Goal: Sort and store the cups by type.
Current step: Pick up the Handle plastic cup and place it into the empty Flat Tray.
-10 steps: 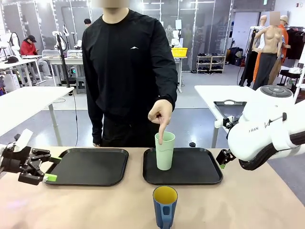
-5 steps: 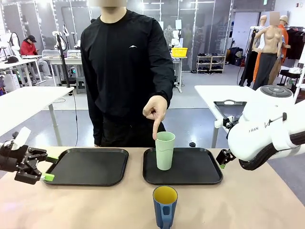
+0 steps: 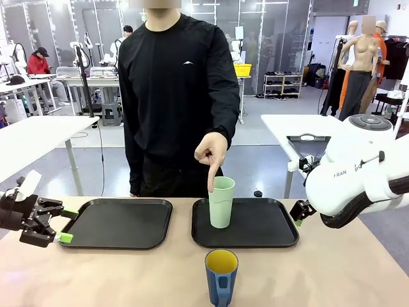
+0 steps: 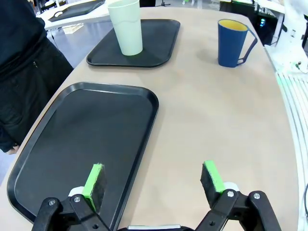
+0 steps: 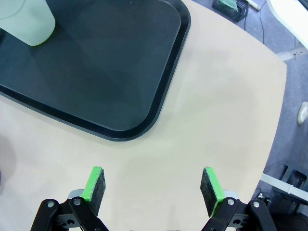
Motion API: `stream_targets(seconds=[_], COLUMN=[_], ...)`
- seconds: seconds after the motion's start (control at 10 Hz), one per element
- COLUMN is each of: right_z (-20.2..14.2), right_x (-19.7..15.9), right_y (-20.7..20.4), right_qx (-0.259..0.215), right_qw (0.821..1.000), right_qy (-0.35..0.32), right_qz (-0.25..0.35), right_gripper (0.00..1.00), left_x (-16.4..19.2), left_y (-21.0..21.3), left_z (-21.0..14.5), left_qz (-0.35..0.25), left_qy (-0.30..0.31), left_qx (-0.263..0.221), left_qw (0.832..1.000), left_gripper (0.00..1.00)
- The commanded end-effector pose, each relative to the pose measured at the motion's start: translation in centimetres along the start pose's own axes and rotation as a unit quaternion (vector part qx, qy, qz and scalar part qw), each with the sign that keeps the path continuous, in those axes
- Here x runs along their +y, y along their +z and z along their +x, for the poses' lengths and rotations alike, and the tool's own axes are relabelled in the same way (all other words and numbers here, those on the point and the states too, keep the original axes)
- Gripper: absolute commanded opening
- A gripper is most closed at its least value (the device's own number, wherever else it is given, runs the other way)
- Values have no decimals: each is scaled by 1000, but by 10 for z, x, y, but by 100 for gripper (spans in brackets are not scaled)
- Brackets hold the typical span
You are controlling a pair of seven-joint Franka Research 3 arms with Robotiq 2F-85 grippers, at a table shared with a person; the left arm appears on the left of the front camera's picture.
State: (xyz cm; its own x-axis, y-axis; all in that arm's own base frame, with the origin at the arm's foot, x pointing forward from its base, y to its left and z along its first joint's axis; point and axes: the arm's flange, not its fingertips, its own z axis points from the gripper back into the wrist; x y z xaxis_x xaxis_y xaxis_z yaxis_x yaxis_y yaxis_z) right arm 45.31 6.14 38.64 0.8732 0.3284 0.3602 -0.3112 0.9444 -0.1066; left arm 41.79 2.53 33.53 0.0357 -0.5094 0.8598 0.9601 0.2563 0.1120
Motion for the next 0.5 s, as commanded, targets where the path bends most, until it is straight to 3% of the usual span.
stream_targets(seconds=[0.0, 0.4], right_z=[1, -13], right_x=[-2, -4], right_y=[0, 3], right_qx=[0, -7], right_qw=[1000, 1000], right_qy=[-2, 22], right_qz=[0, -5], right_gripper=[100, 100], left_x=[0, 0], left_y=[-2, -2], left_z=[-2, -2], left_qz=[-2, -2], left_qy=[-6, -6], left_qx=[-2, -2], left_qw=[1000, 1000], left_gripper=[100, 100])
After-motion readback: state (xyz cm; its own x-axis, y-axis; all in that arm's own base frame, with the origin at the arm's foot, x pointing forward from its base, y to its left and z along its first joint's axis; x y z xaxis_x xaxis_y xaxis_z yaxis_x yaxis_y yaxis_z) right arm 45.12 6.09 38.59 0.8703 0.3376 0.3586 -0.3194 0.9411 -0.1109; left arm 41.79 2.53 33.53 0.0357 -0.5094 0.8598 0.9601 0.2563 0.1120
